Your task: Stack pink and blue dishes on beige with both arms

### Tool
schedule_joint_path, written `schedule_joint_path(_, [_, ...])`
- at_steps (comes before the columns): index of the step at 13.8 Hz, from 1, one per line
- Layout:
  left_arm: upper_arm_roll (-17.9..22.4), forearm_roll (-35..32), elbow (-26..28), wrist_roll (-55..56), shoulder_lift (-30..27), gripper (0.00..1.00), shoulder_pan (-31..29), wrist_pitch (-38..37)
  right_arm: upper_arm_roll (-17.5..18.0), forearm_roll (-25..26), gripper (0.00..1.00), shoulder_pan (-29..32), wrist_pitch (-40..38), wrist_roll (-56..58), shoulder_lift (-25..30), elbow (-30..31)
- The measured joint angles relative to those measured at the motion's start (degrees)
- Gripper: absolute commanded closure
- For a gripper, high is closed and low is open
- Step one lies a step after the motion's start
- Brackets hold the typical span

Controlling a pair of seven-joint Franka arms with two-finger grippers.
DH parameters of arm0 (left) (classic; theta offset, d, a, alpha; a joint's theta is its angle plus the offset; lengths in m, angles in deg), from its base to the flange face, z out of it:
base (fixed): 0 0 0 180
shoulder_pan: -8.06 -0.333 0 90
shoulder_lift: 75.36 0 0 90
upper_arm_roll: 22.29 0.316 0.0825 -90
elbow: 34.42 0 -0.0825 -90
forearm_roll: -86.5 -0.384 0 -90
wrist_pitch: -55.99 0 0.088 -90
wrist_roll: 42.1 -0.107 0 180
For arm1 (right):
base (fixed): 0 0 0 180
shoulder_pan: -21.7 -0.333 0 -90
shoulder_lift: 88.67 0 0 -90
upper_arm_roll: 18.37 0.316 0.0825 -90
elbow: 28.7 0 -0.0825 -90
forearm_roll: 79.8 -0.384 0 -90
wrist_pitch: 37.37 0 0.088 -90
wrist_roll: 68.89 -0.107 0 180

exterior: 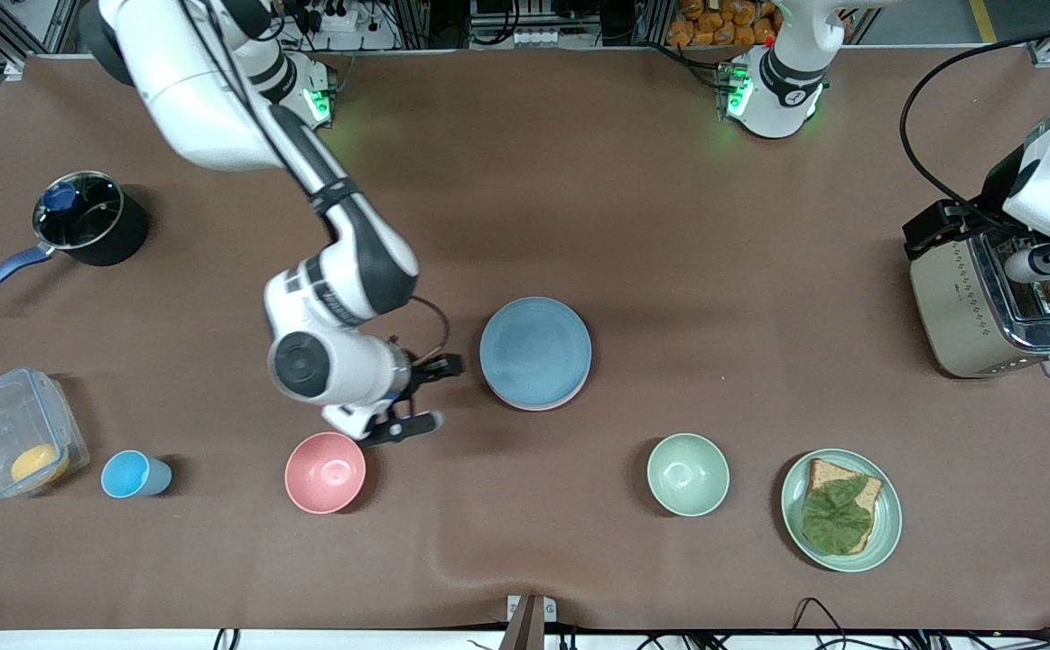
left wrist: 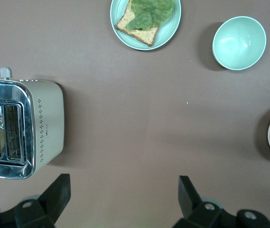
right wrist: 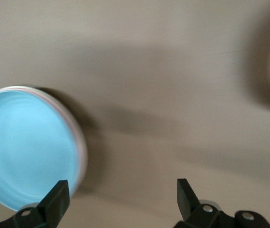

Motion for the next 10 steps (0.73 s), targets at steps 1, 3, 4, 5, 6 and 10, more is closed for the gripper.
schedule_joint_path(1, [0.0, 0.0, 0.0, 0.0, 0.0, 0.00, 0.0, 0.0, 0.0, 2.5, 0.00, 2.5, -1.5, 2.0, 0.7, -0.5])
schedule_joint_path(3, [0.0, 0.0, 0.0, 0.0, 0.0, 0.00, 0.0, -0.1, -0.1, 7.1, 0.00, 7.3, -6.0, 5.2, 3.3, -0.6])
schedule_joint_path(4, [0.0, 0.0, 0.0, 0.0, 0.0, 0.00, 0.0, -0.1, -0.1, 8.6, 0.00, 9.5, -8.3, 6.0, 4.8, -0.6])
schedule_joint_path(5, [0.0, 0.0, 0.0, 0.0, 0.0, 0.00, 0.0, -0.2, -0.1, 9.7, 0.00, 11.5, -10.0, 6.6, 6.5, -0.5])
schedule_joint_path(6, [0.0, 0.0, 0.0, 0.0, 0.0, 0.00, 0.0, -0.3, 0.0, 10.8, 0.00, 13.1, -11.1, 7.0, 8.7, 0.2])
schedule_joint_path(10, [0.0, 0.0, 0.0, 0.0, 0.0, 0.00, 0.0, -0.4, 0.0, 12.4, 0.00, 15.8, -11.0, 7.2, 21.9, 10.4])
